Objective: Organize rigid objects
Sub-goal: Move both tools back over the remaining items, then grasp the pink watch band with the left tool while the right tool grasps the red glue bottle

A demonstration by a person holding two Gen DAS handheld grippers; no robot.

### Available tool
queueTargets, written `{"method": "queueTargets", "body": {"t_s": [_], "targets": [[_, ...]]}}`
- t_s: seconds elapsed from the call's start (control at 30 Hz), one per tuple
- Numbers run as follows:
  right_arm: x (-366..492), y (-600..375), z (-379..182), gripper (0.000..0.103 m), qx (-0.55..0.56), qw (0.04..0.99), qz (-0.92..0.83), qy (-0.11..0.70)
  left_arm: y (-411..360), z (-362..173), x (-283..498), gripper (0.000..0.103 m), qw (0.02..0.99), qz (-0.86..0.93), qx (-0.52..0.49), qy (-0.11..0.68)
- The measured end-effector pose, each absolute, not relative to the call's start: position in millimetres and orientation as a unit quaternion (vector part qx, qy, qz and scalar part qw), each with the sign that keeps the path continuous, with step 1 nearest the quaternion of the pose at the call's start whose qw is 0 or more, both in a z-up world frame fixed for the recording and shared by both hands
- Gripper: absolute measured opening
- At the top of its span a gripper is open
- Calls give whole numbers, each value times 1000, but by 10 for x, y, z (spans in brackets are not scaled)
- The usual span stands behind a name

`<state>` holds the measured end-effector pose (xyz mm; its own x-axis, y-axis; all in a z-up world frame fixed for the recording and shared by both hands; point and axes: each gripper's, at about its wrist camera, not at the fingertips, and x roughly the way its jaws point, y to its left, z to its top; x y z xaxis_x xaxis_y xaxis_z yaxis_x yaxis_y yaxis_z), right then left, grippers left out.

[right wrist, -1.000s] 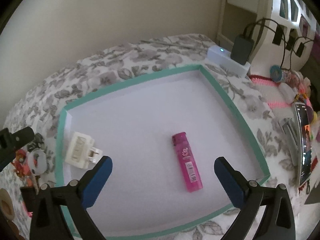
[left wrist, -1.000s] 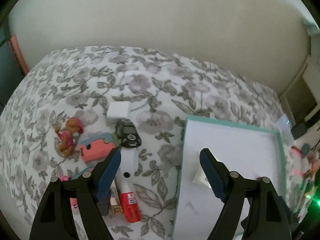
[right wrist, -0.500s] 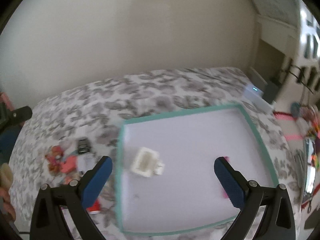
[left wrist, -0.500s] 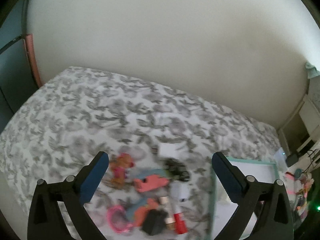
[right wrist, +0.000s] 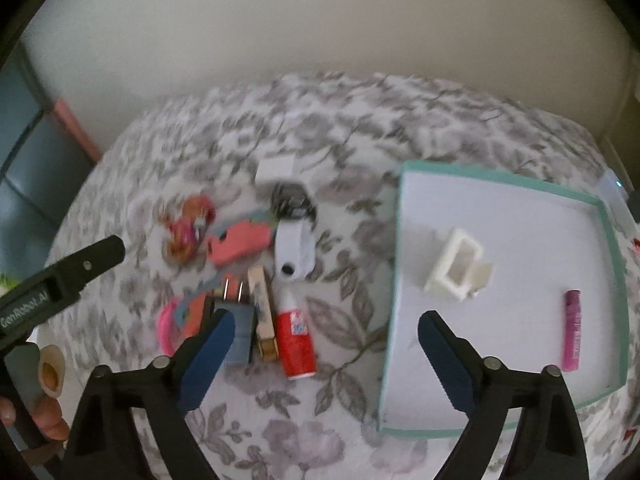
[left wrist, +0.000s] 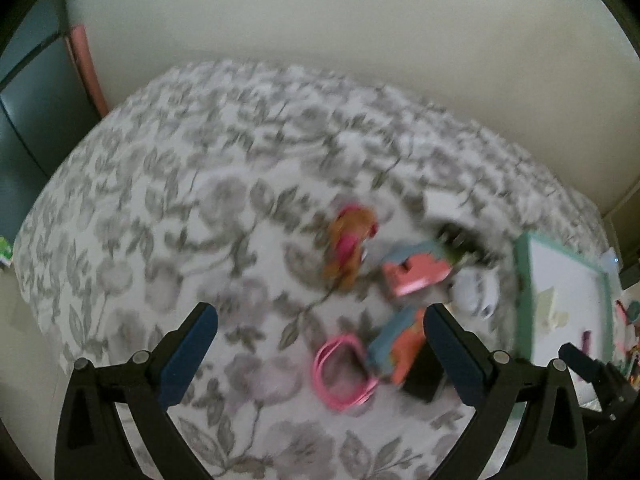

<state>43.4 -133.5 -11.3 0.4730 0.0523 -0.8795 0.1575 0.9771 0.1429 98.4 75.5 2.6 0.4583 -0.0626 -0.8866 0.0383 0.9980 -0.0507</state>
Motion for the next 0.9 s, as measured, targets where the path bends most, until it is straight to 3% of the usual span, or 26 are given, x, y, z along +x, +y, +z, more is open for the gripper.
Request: {"method": "queueTargets", "body": {"t_s": [0.27, 0.4, 0.53, 0.63, 0.73, 0.9], "targets": [[466, -1235, -428, 76, 92, 824, -13, 558, 940, -335, 926, 101, 834, -5, -17, 551], [501, -1214, -521, 64, 88, 817, -7, 570, 976, -466, 931, 85, 826, -11, -18, 564], [539, -1184, -585, 52, 71, 814, -8, 577, 966, -552, 931, 84, 822, -15, -16, 569], [559, -1162, -607, 49, 66, 814, -7, 578, 934, -628, 933, 80, 817, -21, -11, 576], [582, -1148, -612, 45, 66, 815, -2, 576, 892, -718, 948, 63, 810, -26, -4, 586], [612, -1161, -623, 44, 68, 814, 3, 576, 824, -793, 966, 63, 808, -20, 15, 589]]}}
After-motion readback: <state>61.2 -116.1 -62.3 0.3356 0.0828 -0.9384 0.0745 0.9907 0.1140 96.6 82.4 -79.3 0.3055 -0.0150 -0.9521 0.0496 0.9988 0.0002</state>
